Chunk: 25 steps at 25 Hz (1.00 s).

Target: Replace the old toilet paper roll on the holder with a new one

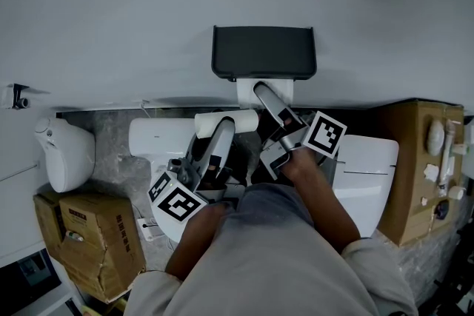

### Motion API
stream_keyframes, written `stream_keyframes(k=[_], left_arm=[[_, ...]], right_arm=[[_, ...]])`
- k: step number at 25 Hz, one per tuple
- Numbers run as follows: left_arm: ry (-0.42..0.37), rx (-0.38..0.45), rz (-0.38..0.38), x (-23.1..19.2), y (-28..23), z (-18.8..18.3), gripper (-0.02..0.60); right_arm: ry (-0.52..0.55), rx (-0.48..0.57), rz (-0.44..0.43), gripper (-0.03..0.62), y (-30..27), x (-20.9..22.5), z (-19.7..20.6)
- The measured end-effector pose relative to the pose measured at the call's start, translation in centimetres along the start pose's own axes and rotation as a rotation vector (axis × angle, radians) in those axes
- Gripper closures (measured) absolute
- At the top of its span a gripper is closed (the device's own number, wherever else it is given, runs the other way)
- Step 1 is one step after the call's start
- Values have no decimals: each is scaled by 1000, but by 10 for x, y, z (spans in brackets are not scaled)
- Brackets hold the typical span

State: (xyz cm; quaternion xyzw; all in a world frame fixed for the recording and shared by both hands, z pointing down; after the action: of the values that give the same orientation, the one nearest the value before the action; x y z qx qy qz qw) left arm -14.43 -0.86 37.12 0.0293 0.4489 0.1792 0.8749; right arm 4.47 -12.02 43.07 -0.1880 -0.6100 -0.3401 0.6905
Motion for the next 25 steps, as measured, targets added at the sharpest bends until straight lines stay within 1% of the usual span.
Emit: stream_keyframes(k=[4,7,14,21,25], left_arm=[[-2,8,-7,1,-1,3,403],[-2,13,-8,1,0,2,403],[14,22,-3,-7,1,-15,403],[7,33,16,-4,-2,-19,403],[-9,44,28,-2,-5,-26,403]], right_arm=[[-17,1,-1,132,1,2,-1],[-3,-1,9,132,3,2,0],[4,-28,9,132,-7,-4,13],[15,-60,4,132,9,-10,17],[16,-98,8,134,20,-10,23]])
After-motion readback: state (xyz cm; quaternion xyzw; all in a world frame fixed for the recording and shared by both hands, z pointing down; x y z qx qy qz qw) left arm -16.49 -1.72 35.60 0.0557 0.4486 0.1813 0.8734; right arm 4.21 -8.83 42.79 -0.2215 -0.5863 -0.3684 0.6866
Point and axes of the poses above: the fingertips, and each gripper's own axes: y backward along the fingers, x to its right, z out of its underside, the point moved 10 cm from there along y, backward along the fingers, and after that the axes turned 8 degrees about x, right-handed, at the moved point
